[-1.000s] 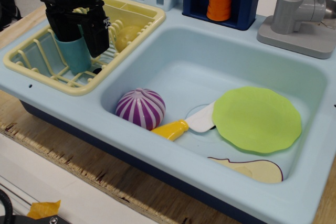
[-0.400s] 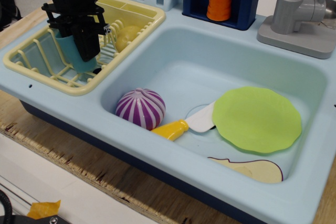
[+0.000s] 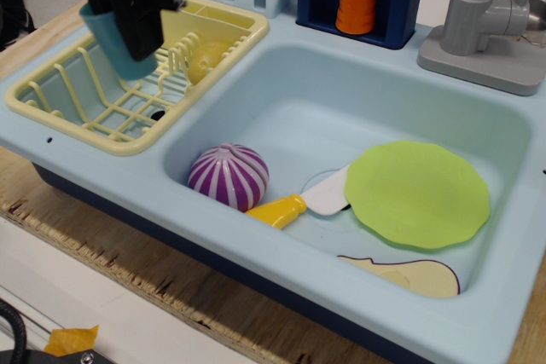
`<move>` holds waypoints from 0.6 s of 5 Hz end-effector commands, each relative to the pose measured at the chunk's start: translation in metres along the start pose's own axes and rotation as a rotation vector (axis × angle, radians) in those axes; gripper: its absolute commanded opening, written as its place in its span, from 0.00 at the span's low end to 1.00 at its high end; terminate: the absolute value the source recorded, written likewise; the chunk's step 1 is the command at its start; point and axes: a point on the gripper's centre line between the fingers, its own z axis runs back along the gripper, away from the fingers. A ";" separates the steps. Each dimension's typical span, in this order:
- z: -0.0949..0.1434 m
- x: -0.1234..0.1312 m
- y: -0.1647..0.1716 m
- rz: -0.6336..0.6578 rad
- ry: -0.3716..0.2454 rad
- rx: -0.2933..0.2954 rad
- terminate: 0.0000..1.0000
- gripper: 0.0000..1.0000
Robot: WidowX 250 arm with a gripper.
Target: Put cup from counter or drying rack into sink
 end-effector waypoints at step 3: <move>0.005 0.025 -0.087 -0.321 -0.088 -0.230 0.00 1.00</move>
